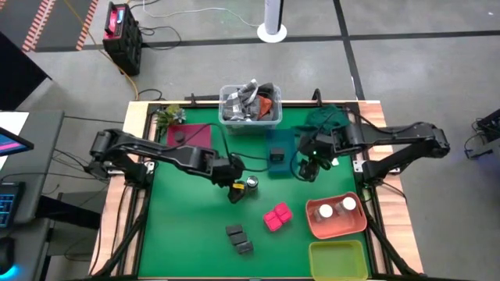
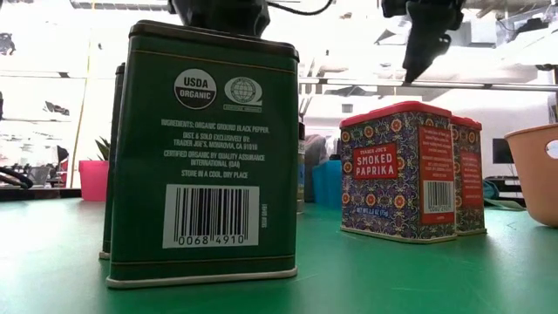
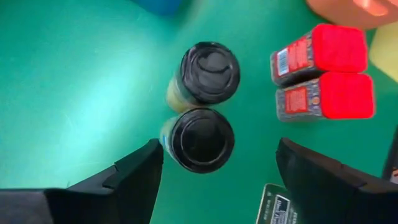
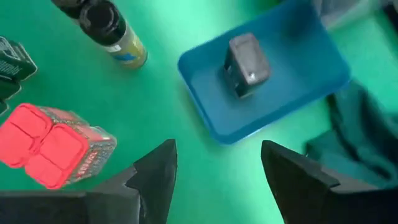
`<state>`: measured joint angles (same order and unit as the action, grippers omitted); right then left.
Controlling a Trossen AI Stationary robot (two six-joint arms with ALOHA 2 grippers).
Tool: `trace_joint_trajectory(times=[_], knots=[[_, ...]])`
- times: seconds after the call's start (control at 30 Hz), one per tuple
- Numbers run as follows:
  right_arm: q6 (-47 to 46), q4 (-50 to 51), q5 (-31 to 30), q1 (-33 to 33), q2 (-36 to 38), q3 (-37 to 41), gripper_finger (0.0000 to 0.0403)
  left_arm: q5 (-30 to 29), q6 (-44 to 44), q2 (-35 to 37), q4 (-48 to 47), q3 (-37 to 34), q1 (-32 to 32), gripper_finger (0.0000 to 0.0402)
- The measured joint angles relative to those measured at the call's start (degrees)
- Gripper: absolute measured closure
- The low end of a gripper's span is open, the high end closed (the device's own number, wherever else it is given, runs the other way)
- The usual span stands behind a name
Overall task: Sort spices by type
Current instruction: Put the black seasoning bottle into the pink bin
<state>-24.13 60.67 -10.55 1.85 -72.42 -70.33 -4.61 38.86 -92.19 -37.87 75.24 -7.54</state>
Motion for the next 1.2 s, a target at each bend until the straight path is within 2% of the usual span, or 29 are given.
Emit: trace_joint_trajectory(times=[0.37, 1.03, 1.2], knots=[[8.07, -1.27, -0.09, -4.30, 0.00, -1.09, 0.0143, -4.14, -3.15, -0.87, 1.86, 0.00, 0.01, 0.0062], [9.64, -3.85, -0.09, -4.31, 0.13, -1.09, 0.0143, -1.35, -8.02, -9.23, 2.08, 0.01, -1.00, 0.0065], [9.62, -4.54, -0.08, -4.31, 0.13, -1.09, 0.0143, -1.06, -10.38, -9.18, 1.97, -0.08, -0.83, 0.0093]])
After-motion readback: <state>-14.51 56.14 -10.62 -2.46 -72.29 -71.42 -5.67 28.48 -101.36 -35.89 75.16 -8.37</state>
